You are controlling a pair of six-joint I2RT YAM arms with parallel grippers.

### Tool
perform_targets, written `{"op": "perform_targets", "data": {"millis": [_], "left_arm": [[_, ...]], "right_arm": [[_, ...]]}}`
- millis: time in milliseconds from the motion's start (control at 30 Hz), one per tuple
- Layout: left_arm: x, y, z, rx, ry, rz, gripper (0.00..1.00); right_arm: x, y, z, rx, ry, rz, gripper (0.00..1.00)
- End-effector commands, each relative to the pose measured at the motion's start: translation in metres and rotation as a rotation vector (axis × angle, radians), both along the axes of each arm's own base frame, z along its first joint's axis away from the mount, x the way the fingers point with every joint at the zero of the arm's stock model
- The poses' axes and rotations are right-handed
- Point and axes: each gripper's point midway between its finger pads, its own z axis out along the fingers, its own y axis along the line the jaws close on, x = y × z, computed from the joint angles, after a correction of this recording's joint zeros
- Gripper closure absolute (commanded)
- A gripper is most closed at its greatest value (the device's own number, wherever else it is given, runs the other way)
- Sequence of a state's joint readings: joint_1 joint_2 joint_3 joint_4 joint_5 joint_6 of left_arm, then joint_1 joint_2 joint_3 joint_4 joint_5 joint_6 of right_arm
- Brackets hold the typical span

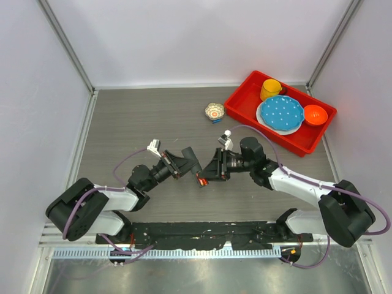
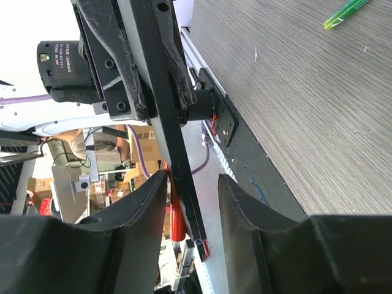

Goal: Load the batteries into the remote control

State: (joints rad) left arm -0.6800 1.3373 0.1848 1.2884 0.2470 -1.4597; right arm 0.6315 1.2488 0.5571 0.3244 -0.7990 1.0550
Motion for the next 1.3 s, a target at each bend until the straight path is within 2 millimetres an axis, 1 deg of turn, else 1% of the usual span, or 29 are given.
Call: {"op": "perform_targets", "data": {"millis": [0,167,300,367,433,500,567,633,733,967,1067,1267], "left_arm": [[-0.012,0.005,0.063,-0.168,-0.212,-0.018,1.0],[-0.012,0.004,0.064,-0.169,-0.215,-0.022,1.0],[-0.011,0.003,0.063,-0.165,-0.212,-0.023,1.0],[-0.012,0.003,0.063,-0.165,-0.212,-0.023,1.0],[-0.011,0.004,0.063,-0.166,-0.212,-0.019,1.0],[-0.01,0.004,0.062,-0.165,-0.209,-0.012,1.0],[-0.009,0.004,0.06,-0.16,-0.206,-0.011,1.0],[-0.009,0.003,0.059,-0.157,-0.202,-0.012,1.0],[-0.008,0.003,0.057,-0.156,-0.194,-0.008,1.0],[-0.007,0.004,0.06,-0.171,-0.187,-0.008,1.0],[-0.007,0.003,0.063,-0.178,-0.189,-0.011,1.0],[-0.007,0.002,0.069,-0.191,-0.196,-0.017,1.0]], "right_arm": [[0.007,0.003,0.009,-0.014,-0.052,0.012,0.57],[0.009,0.001,0.002,-0.053,-0.047,-0.001,0.61],[0.01,0.001,0.001,-0.067,-0.049,-0.007,0.64],[0.011,0.001,0.004,-0.057,-0.053,-0.007,0.64],[0.007,0.001,0.01,-0.03,-0.059,0.008,0.61],[0.005,0.002,0.021,0.007,-0.073,0.015,0.56],[0.003,0.002,0.029,0.035,-0.09,0.024,0.53],[0.0,0.002,0.035,0.055,-0.103,0.034,0.5],[-0.006,-0.001,0.038,0.069,-0.122,0.054,0.47],[-0.021,-0.008,0.025,0.076,-0.132,0.088,0.47],[-0.024,-0.01,0.02,0.075,-0.127,0.091,0.47],[-0.027,-0.011,0.016,0.081,-0.123,0.095,0.48]]}}
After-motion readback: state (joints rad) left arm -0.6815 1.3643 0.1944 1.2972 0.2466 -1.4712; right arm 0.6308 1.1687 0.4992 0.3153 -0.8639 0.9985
